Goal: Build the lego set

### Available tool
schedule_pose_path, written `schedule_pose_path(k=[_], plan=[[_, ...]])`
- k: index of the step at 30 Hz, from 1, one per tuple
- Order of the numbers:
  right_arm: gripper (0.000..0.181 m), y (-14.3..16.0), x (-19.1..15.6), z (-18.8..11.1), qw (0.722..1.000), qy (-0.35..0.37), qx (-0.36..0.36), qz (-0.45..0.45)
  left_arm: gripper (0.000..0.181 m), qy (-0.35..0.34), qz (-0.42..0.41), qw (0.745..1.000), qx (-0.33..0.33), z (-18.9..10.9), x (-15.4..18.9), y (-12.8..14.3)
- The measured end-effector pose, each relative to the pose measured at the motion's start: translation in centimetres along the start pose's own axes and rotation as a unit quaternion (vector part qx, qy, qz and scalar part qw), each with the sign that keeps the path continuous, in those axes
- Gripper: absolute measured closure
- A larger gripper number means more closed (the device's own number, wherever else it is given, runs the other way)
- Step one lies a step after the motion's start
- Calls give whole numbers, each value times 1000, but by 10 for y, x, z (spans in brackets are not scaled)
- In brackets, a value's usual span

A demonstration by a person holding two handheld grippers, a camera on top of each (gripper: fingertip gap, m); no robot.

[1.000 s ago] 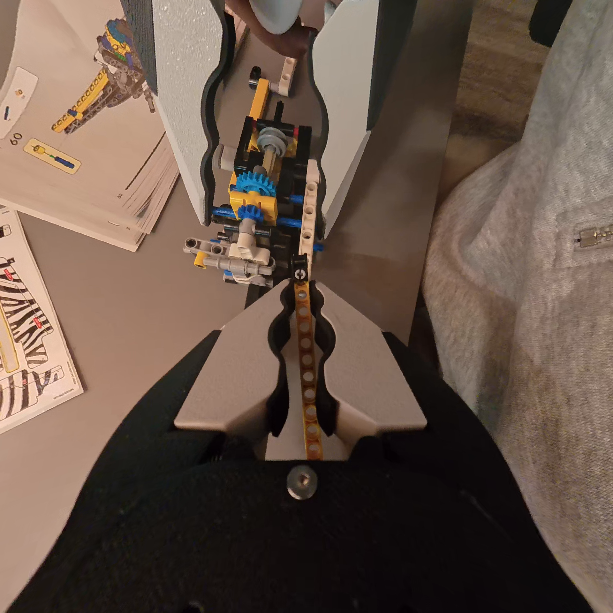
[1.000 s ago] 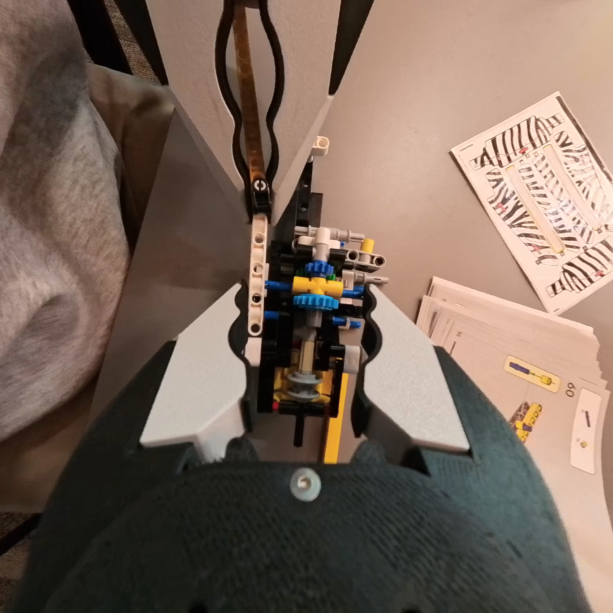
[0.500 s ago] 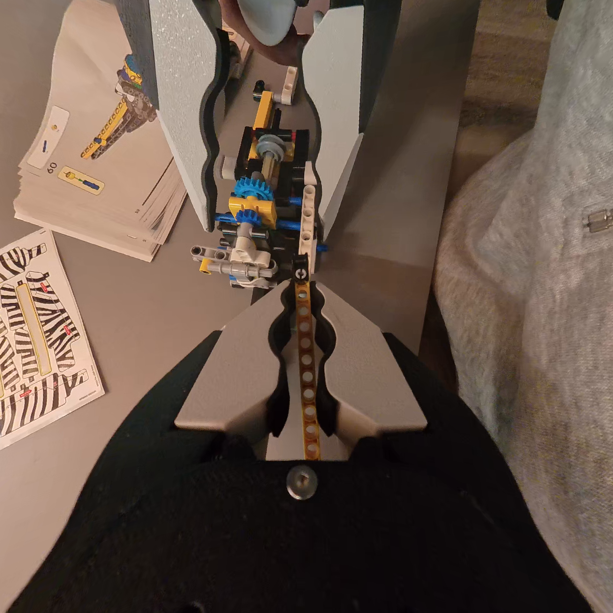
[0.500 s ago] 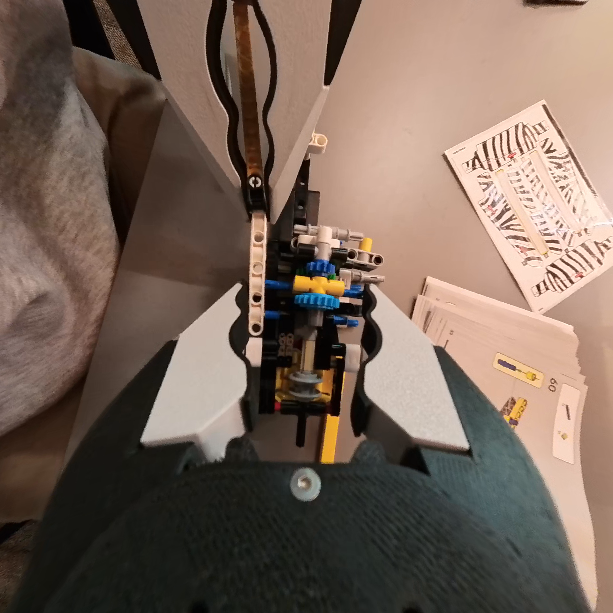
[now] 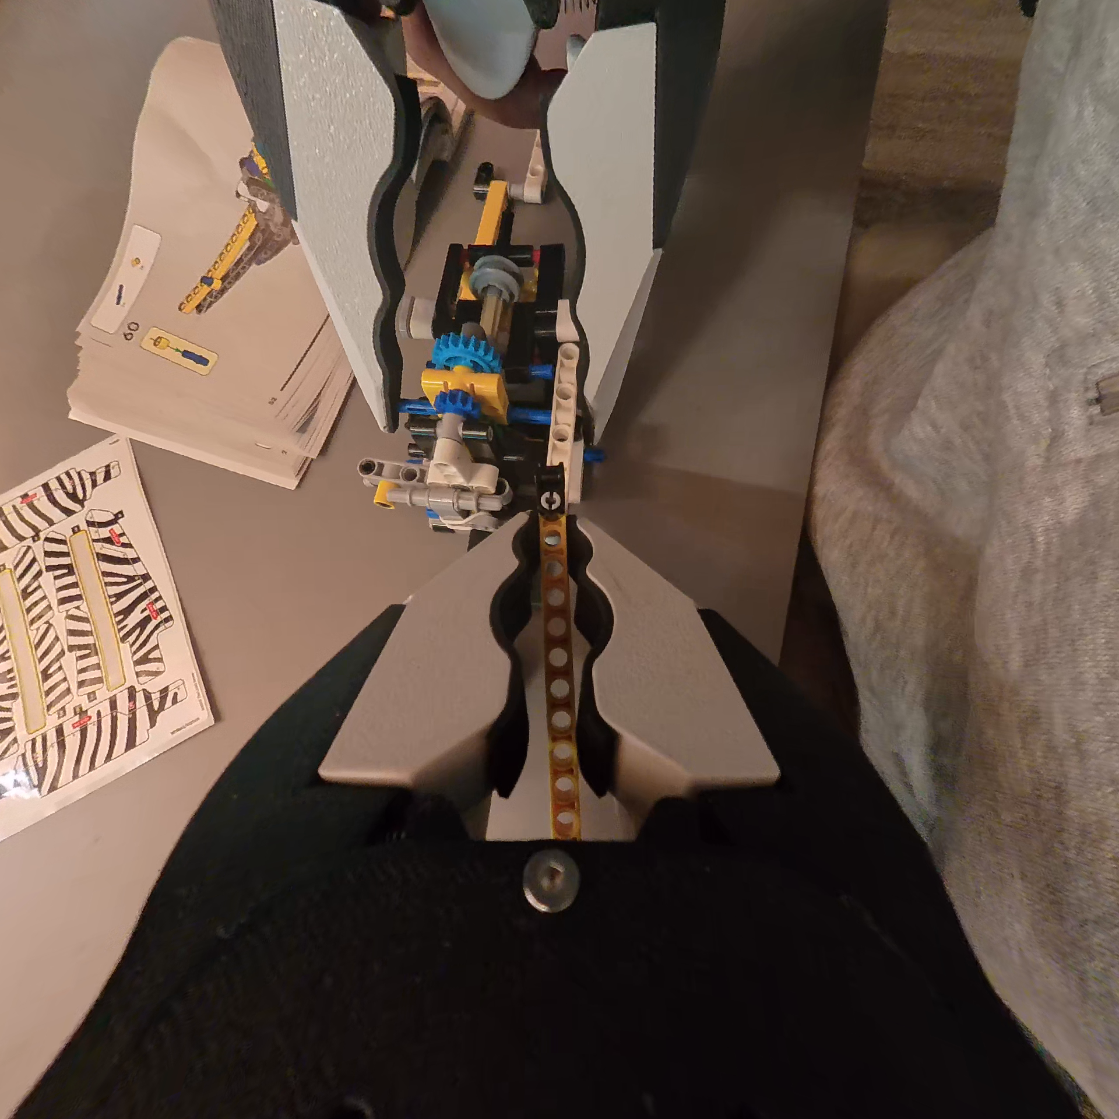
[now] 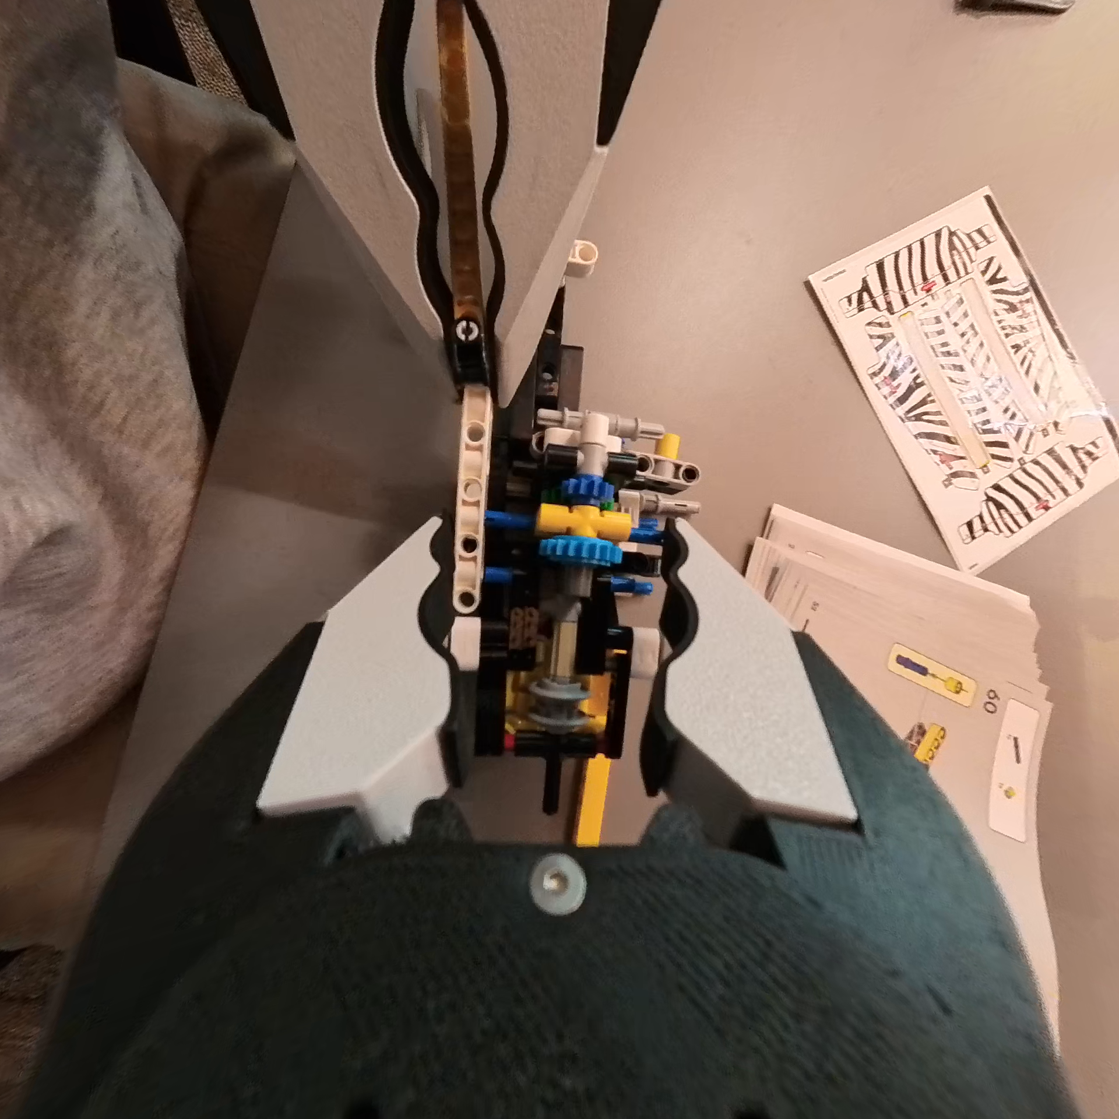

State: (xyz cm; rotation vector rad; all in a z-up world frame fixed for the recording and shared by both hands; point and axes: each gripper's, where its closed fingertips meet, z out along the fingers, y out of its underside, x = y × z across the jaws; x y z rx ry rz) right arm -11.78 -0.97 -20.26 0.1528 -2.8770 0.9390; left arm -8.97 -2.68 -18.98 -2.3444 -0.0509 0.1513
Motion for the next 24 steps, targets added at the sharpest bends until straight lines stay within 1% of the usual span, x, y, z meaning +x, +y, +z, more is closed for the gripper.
schedule_pose_path(k=[11,20,24], plan=[[115,3,2,-2,1000,-6,-3,9,178,19,-30,999,14,0,1,-2],[112,2,1,-1,1000,-14,-10,-11,178,5,8,1000,4,-1,-2,-3],[113,2,3,-1,1000,-2,-6,-15,178,14,-11,1000,18,0,-2,-2]])
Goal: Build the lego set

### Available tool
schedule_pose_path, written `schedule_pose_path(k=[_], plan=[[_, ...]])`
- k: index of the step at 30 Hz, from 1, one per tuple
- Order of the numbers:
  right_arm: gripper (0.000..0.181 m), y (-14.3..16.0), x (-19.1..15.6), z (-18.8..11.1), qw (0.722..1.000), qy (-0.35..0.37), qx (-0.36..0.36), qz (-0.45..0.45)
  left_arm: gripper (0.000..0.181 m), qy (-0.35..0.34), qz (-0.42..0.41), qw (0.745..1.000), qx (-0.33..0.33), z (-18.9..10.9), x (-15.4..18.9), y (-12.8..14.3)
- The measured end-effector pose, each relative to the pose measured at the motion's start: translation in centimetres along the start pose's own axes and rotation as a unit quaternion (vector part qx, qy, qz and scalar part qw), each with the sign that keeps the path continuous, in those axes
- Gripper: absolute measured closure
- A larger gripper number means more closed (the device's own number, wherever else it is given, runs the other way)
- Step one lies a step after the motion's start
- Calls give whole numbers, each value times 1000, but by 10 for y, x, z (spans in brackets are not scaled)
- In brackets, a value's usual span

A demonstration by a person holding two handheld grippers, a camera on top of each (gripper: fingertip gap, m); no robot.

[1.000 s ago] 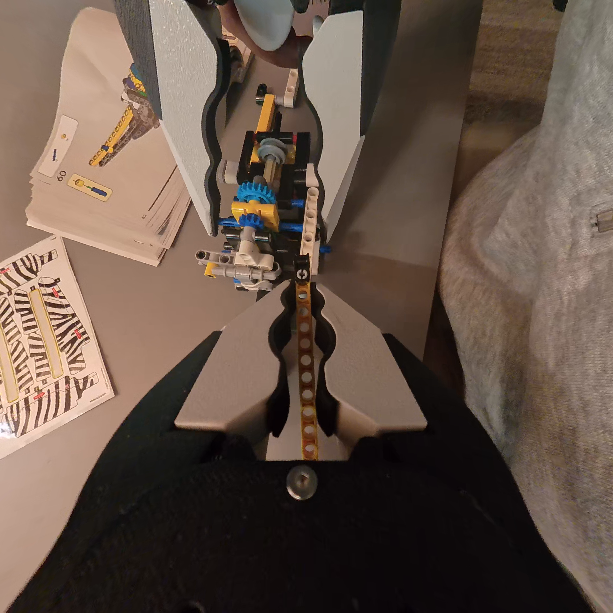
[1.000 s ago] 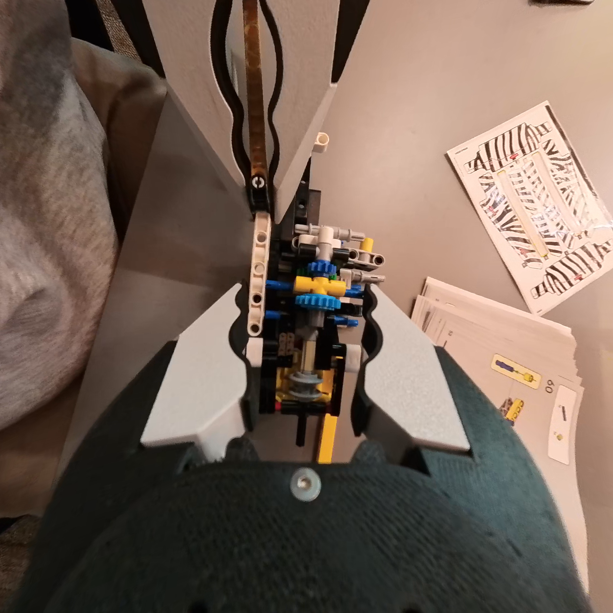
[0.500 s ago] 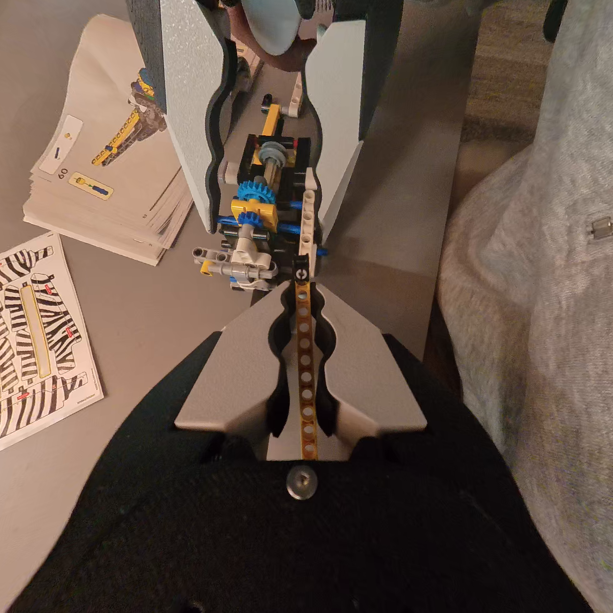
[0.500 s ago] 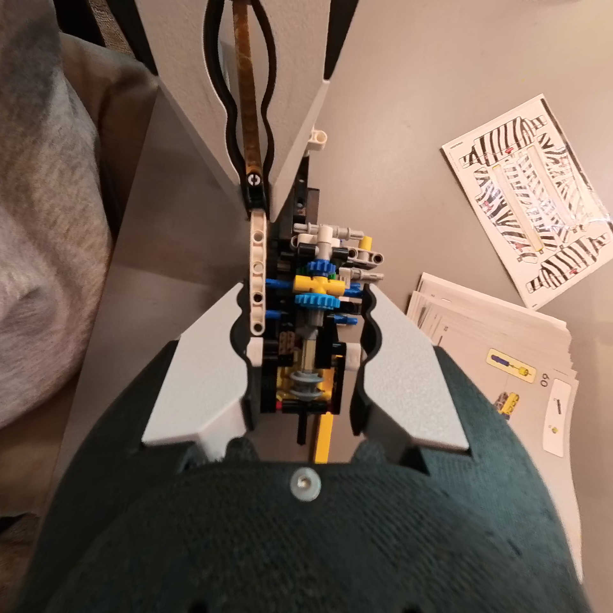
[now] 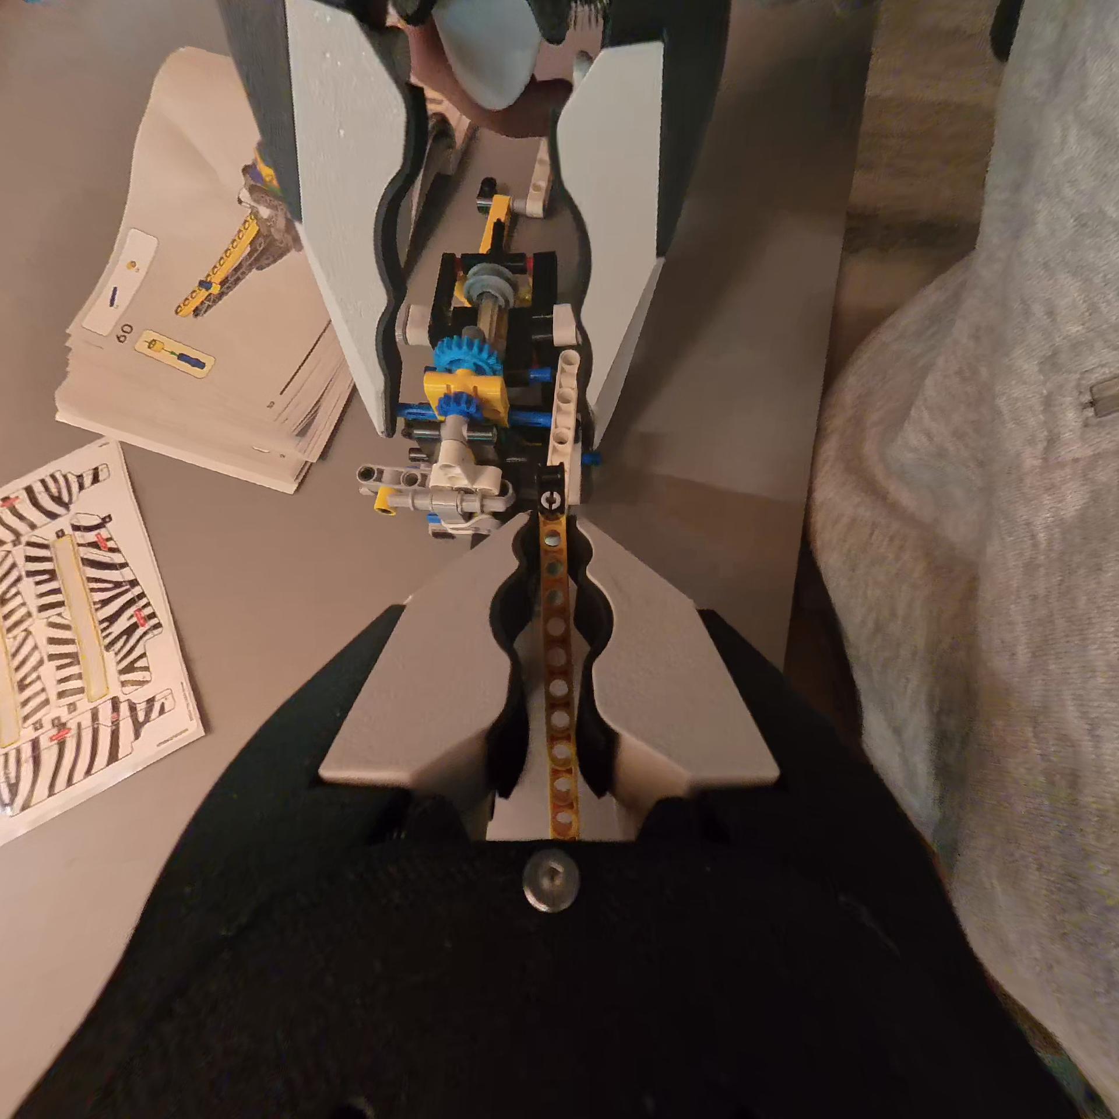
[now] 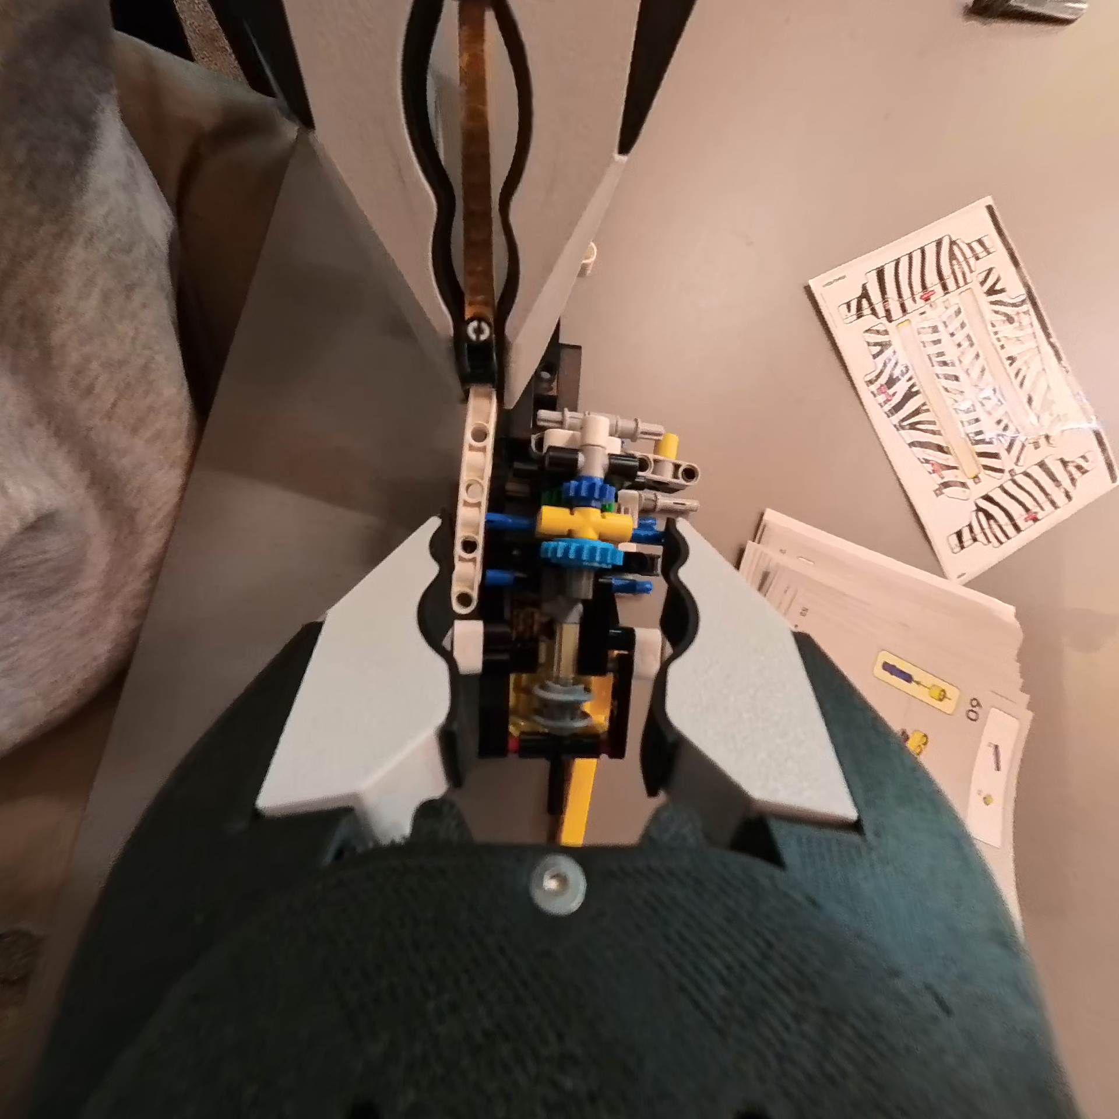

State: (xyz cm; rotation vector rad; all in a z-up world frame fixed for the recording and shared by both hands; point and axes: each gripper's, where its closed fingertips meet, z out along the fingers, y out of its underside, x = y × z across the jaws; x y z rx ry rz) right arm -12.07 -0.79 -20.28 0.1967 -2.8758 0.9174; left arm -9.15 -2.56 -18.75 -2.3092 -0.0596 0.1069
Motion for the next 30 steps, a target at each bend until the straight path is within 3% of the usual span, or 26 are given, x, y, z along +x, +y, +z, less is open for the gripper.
schedule_pose_path(k=[30], plan=[[112,0,-1,-1,1000,4,0,-3,177,28,-44,999,-16,-1,3,2]])
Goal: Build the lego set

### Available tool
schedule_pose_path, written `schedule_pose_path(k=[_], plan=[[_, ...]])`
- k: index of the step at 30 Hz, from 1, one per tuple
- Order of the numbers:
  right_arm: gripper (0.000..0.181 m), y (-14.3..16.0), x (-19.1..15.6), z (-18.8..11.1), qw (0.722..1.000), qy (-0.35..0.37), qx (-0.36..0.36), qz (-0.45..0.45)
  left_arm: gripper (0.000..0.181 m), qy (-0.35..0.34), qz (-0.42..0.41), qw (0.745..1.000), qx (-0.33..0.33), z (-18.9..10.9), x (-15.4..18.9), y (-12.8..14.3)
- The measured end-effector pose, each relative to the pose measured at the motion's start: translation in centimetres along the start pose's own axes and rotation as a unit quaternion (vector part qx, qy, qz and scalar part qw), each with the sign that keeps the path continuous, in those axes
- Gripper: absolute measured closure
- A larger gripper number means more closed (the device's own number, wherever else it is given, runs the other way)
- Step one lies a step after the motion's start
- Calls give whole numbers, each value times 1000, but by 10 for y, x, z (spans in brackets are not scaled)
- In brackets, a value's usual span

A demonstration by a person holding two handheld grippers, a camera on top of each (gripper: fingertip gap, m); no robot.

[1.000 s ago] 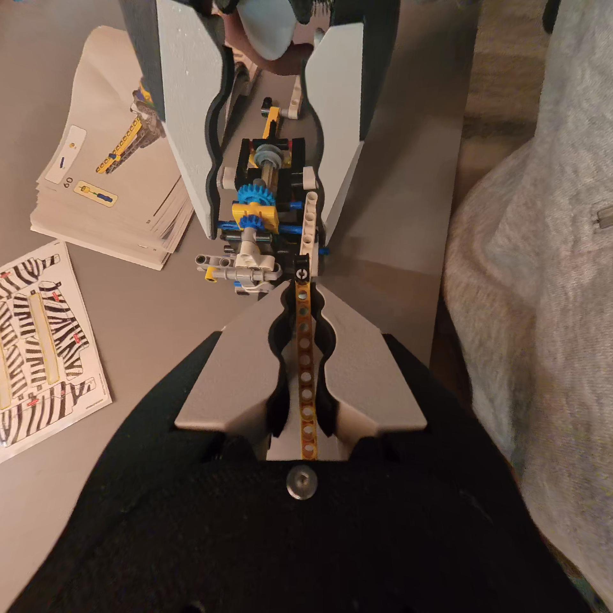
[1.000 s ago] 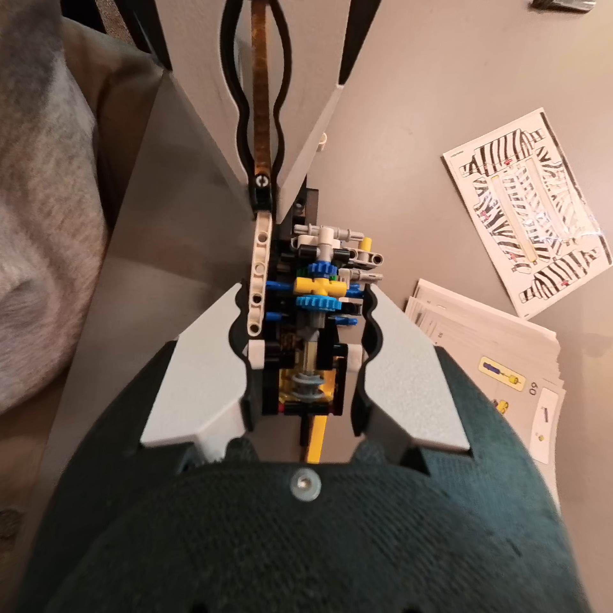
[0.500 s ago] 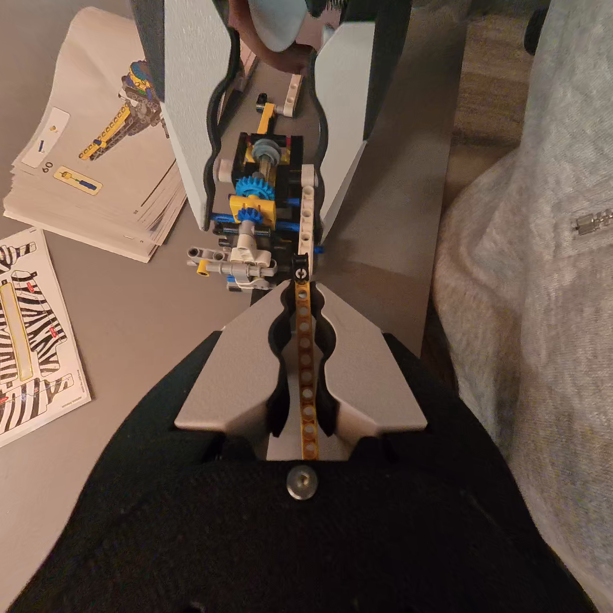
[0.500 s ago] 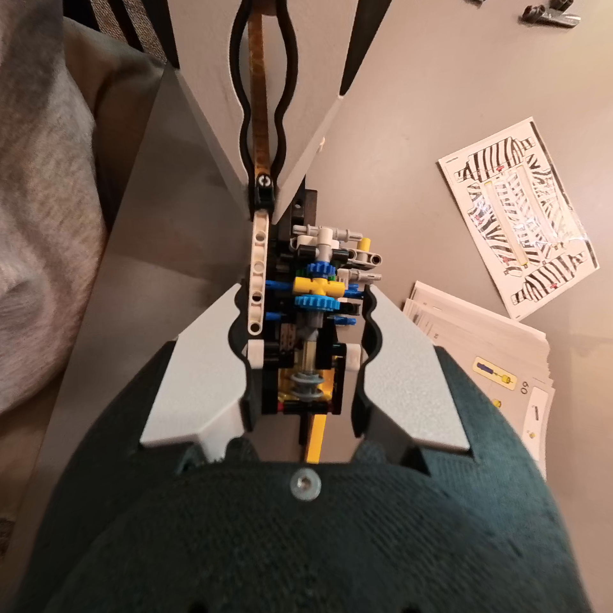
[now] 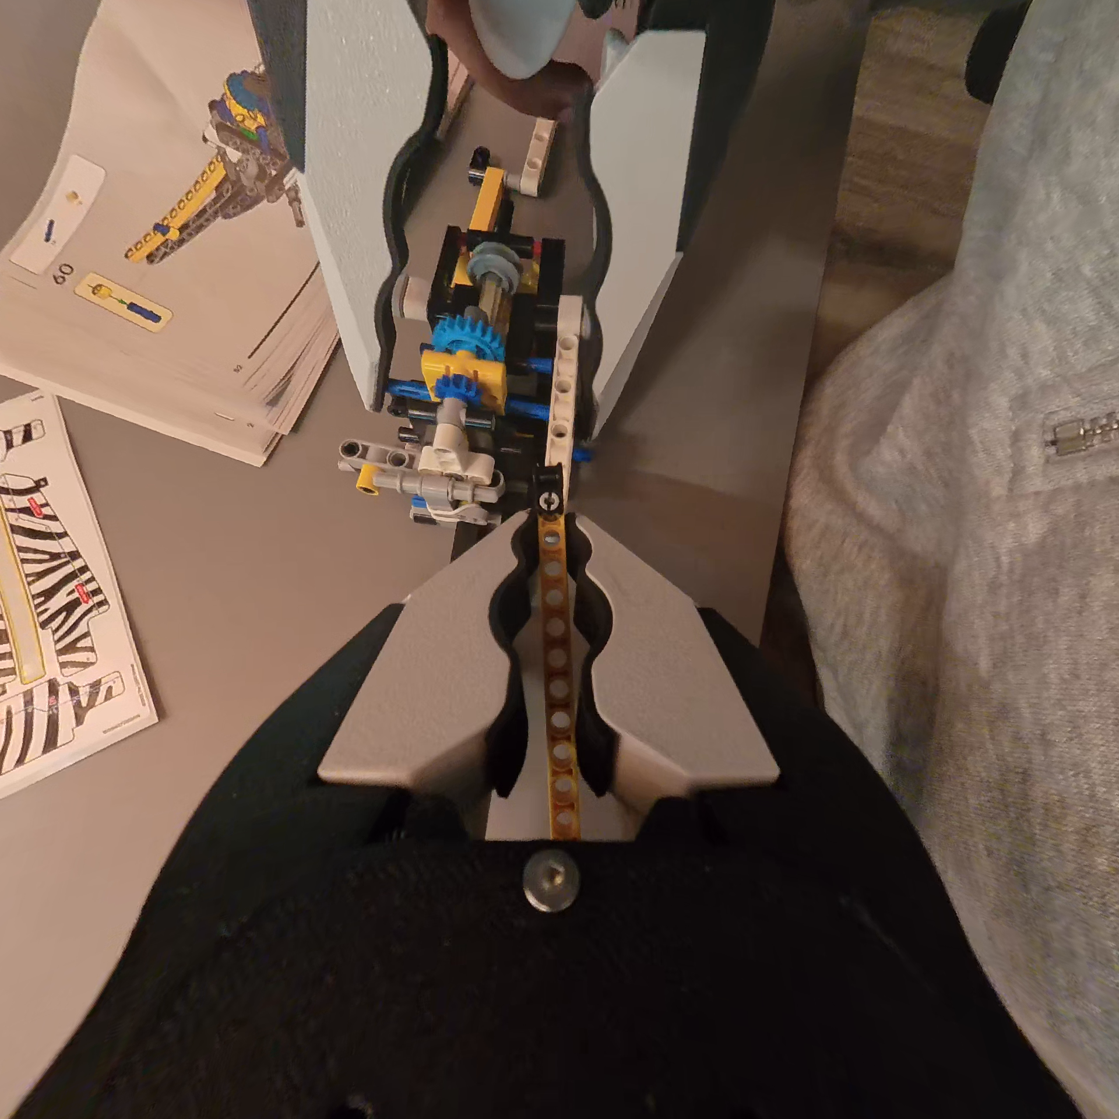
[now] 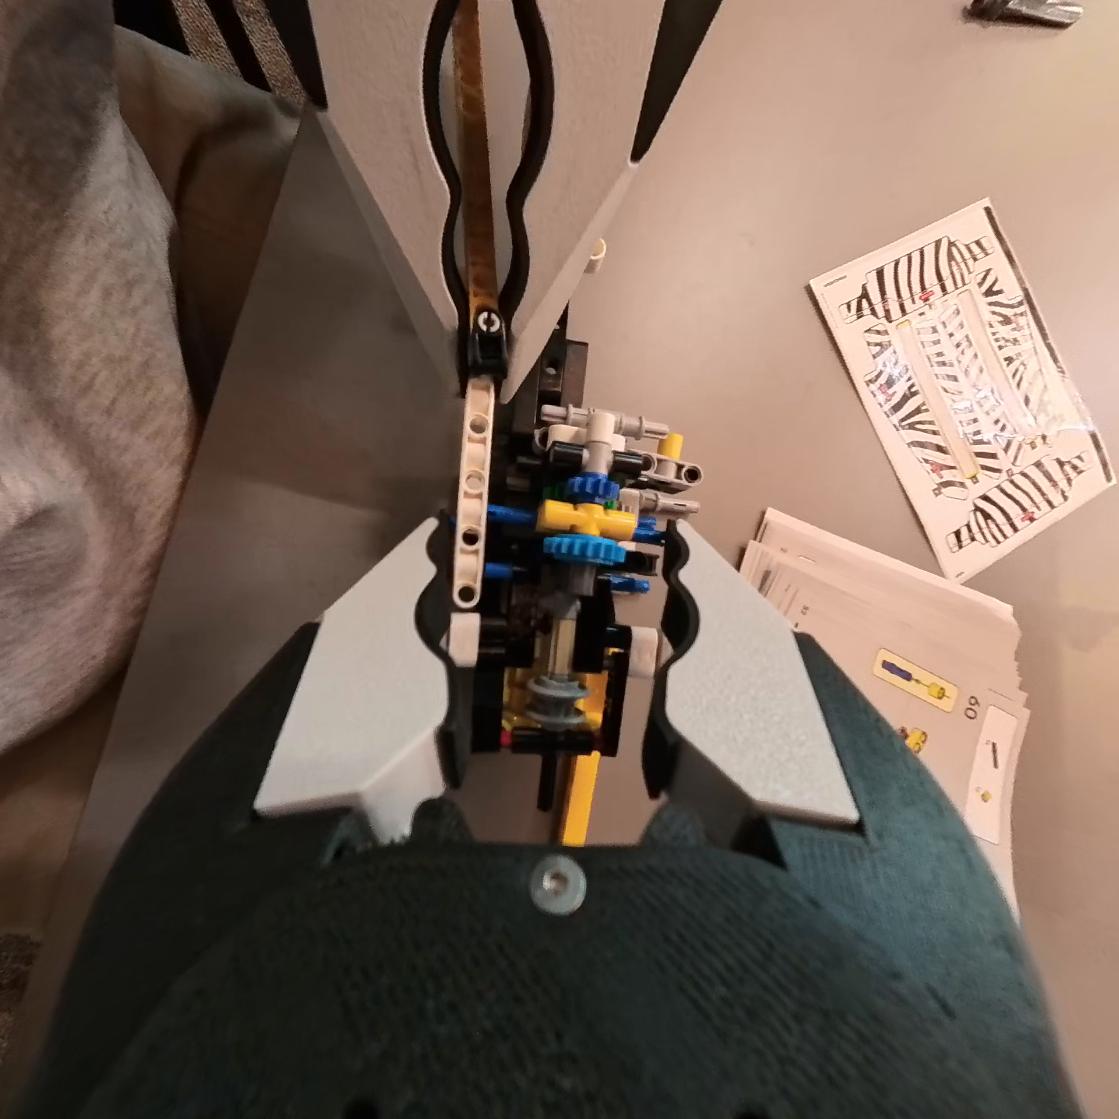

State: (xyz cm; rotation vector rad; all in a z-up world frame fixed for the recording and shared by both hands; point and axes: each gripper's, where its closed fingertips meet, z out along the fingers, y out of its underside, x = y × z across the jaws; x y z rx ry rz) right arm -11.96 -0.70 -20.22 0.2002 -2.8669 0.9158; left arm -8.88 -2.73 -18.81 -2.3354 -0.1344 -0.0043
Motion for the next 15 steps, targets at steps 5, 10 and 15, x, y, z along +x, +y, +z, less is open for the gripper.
schedule_pose_path(k=[5,10,15], plan=[[112,-2,-2,-4,1000,-16,8,24,177,1,-1,1000,-3,0,0,1],[113,-2,-2,-3,999,-21,6,31,177,-4,17,1000,0,1,0,-1],[113,-2,-3,-2,999,-35,8,40,177,-4,29,1000,0,0,1,-2]])
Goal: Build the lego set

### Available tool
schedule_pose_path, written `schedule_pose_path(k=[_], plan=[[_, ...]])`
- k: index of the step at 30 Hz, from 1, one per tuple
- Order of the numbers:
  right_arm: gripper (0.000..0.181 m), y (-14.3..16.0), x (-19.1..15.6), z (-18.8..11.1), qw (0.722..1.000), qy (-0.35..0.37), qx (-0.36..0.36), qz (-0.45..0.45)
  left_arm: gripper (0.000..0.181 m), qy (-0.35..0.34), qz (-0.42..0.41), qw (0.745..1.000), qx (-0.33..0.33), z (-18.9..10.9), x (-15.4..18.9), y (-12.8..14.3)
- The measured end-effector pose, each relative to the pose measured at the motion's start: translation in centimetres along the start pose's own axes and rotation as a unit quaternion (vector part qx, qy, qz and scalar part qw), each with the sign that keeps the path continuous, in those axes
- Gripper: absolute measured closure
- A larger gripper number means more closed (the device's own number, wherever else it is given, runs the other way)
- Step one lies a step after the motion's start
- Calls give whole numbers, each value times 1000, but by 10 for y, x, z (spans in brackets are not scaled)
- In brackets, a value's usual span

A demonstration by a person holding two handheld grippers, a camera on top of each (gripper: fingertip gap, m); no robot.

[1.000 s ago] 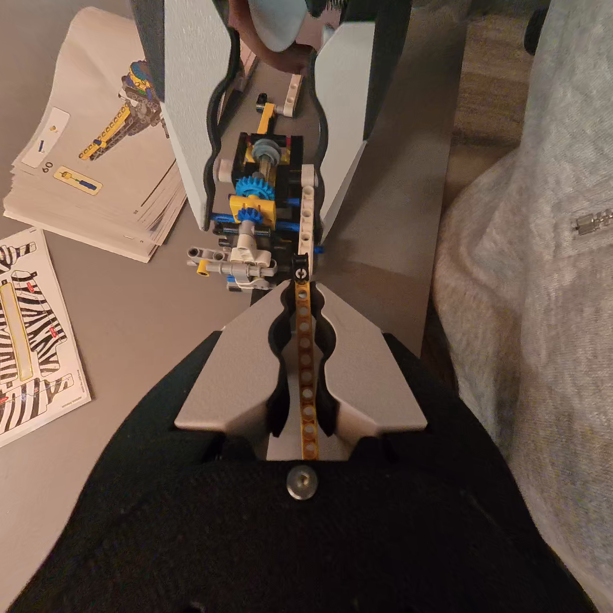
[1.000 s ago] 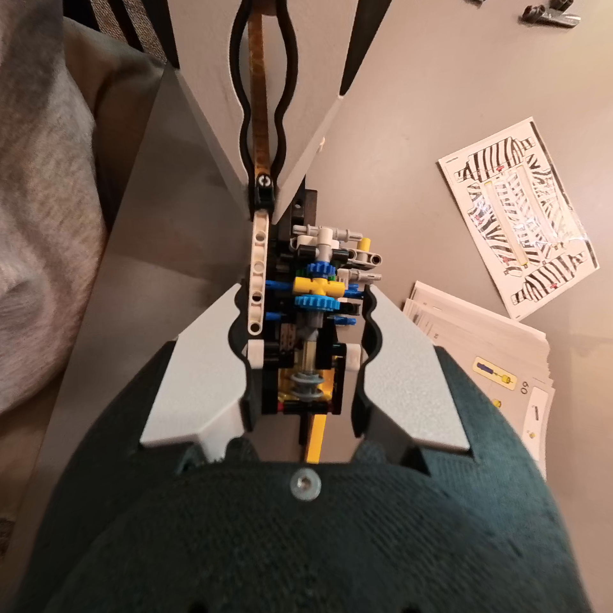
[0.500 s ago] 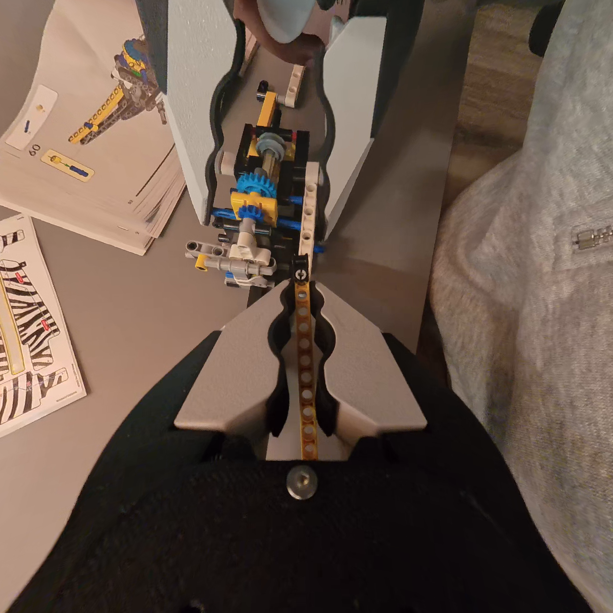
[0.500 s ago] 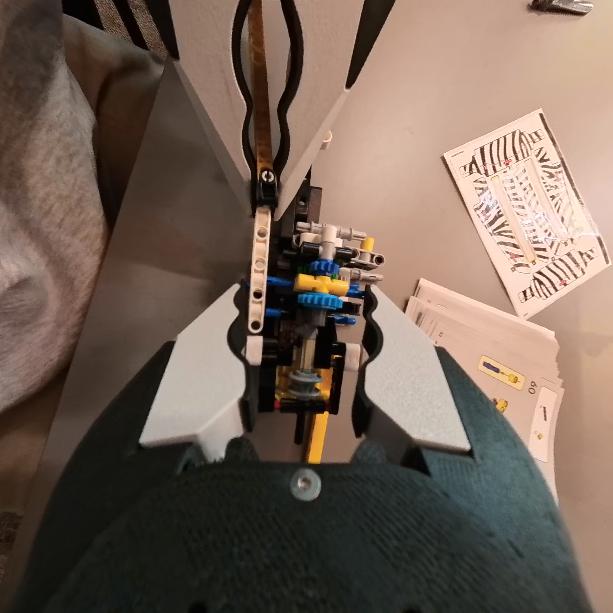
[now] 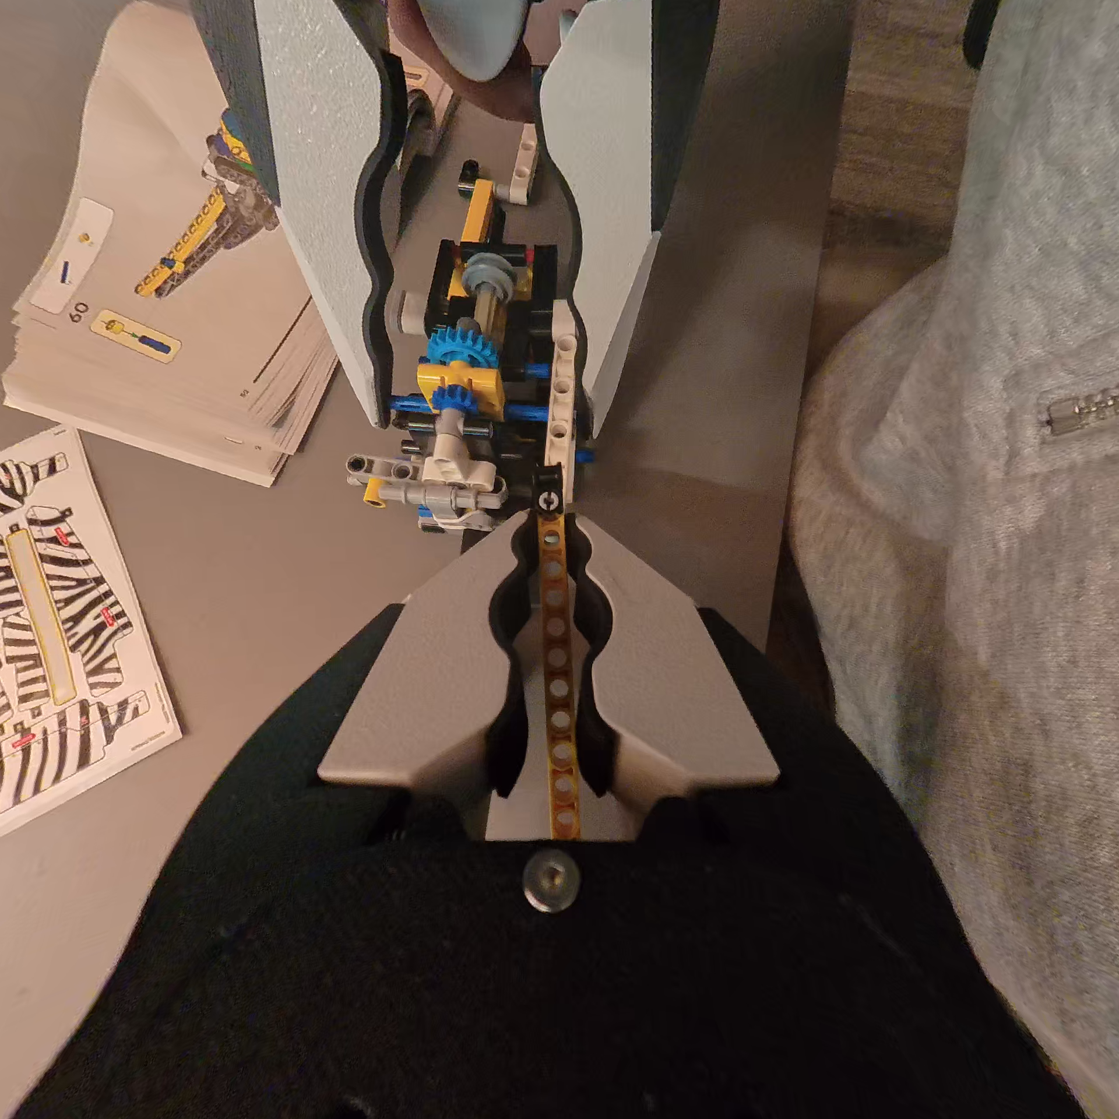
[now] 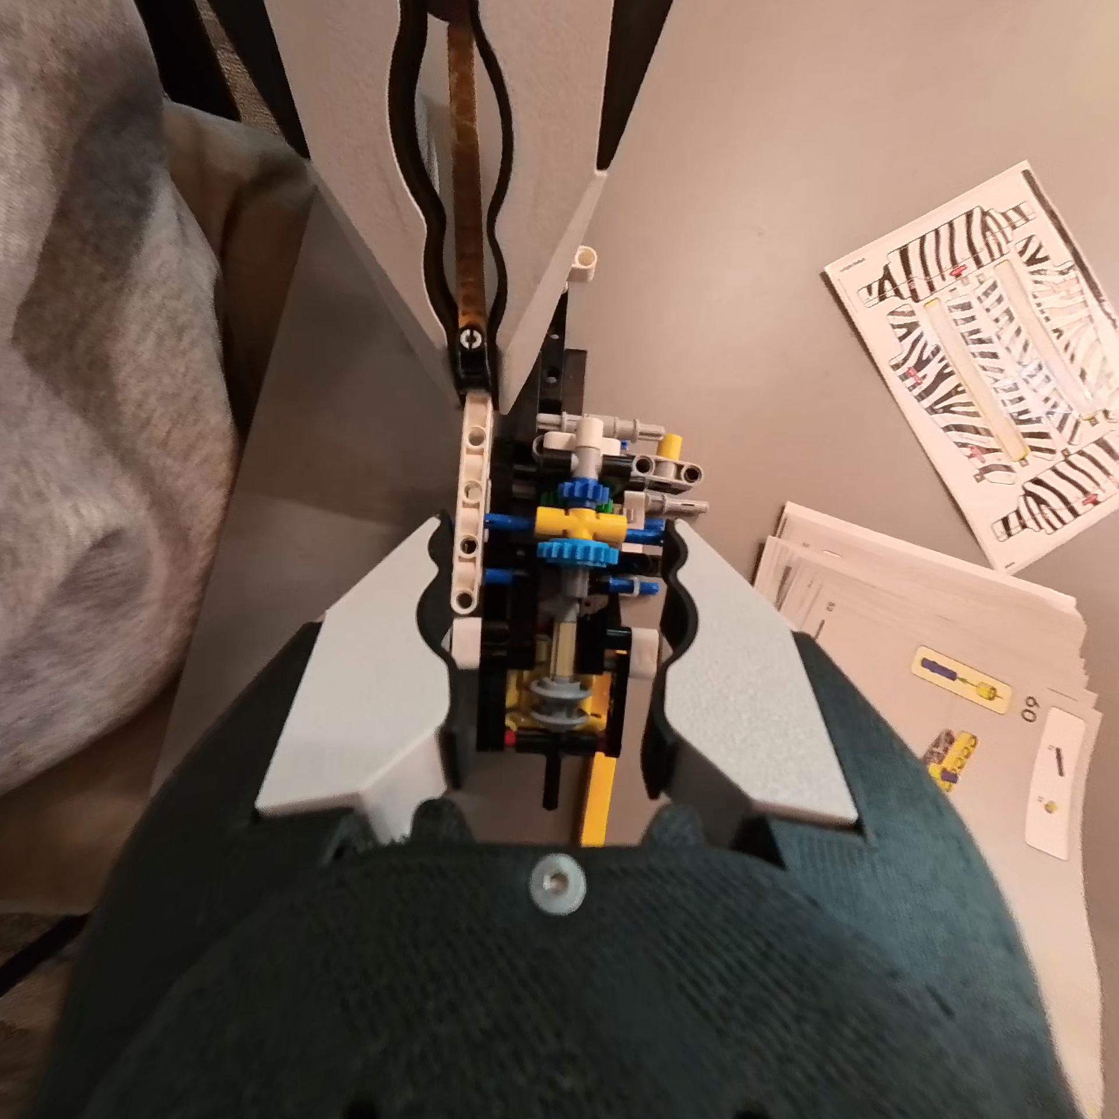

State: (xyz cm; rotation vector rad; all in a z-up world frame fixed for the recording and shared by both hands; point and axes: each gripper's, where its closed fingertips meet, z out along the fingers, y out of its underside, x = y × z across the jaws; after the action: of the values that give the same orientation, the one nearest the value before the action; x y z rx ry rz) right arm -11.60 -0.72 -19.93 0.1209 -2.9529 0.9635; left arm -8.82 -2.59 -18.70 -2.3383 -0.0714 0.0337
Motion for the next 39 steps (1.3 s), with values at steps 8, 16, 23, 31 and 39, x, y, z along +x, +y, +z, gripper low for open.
schedule_pose_path(k=[8,16,23,31,39], plan=[[115,2,2,-3,1000,-9,-3,23,177,5,-18,1000,6,1,0,-1],[115,3,3,-4,1000,1,-9,10,177,2,-3,1000,-6,1,0,-1],[115,5,4,-5,1000,14,-9,4,177,13,6,1000,-15,1,-1,0],[114,5,4,-6,1000,23,-14,0,177,28,19,999,-13,1,-3,0],[120,4,1,-5,1000,21,-18,-14,178,23,8,1000,-3,1,-2,1]])
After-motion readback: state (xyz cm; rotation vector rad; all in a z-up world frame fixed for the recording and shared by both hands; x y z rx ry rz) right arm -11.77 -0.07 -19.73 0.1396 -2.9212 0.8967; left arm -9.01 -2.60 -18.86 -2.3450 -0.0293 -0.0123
